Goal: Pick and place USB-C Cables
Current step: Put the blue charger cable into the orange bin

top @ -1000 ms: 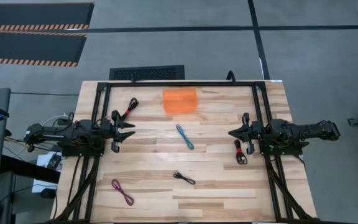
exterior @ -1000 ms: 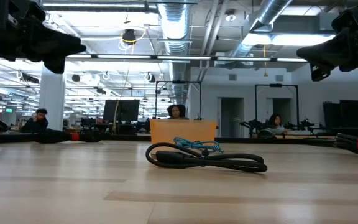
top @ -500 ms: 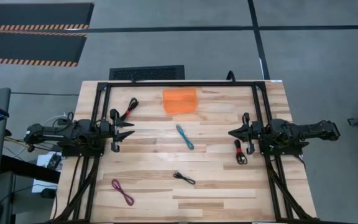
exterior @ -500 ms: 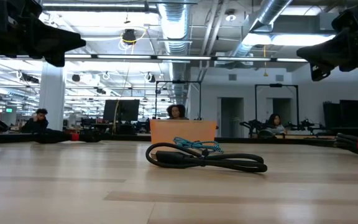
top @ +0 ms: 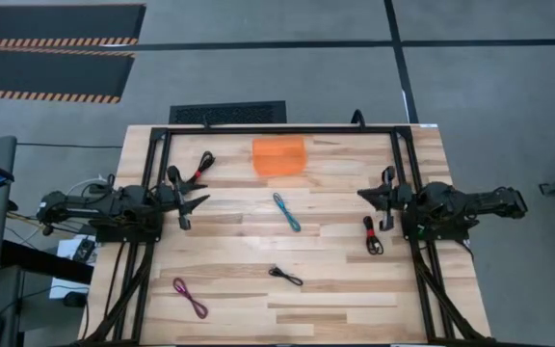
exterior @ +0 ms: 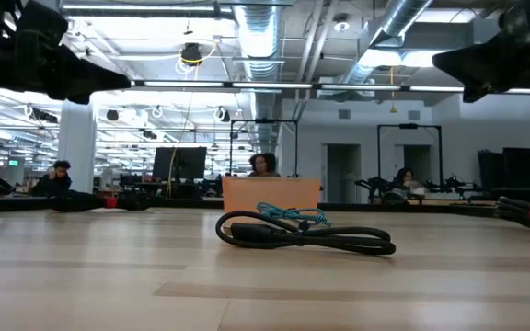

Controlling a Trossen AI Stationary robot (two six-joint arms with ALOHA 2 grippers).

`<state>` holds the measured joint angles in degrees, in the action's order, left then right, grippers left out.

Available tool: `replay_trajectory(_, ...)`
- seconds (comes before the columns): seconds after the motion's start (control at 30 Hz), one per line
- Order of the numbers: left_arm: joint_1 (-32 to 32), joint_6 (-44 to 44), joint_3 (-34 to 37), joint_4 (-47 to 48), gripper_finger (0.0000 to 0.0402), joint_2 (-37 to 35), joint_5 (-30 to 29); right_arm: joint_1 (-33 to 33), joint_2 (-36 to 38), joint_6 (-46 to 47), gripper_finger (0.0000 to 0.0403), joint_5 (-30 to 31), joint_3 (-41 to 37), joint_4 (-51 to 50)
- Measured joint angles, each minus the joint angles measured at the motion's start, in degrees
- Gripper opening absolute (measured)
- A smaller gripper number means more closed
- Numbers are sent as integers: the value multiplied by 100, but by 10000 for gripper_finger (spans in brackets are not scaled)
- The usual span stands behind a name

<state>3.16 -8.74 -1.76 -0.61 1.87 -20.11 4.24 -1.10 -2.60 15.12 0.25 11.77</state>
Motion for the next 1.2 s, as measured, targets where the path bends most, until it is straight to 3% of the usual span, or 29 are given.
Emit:
replay_trajectory(0.17,0,-173,0,-6,125,134,-19,-119,0,705,33,280,0,214)
replay_trajectory(0.43,0,240,0,0,125,182,-19,-190,0,579,33,339,0,249)
replay_trajectory(0.7,-2,-205,0,-12,125,317,-294,-216,-93,1284,33,309,0,-446)
replay_trajectory(0.9,-4,-264,0,-30,125,337,-526,-146,-706,1657,33,297,2,-273)
replay_trajectory(1.2,-2,-175,2,-772,125,337,-525,261,-2231,1690,33,275,2,1555)
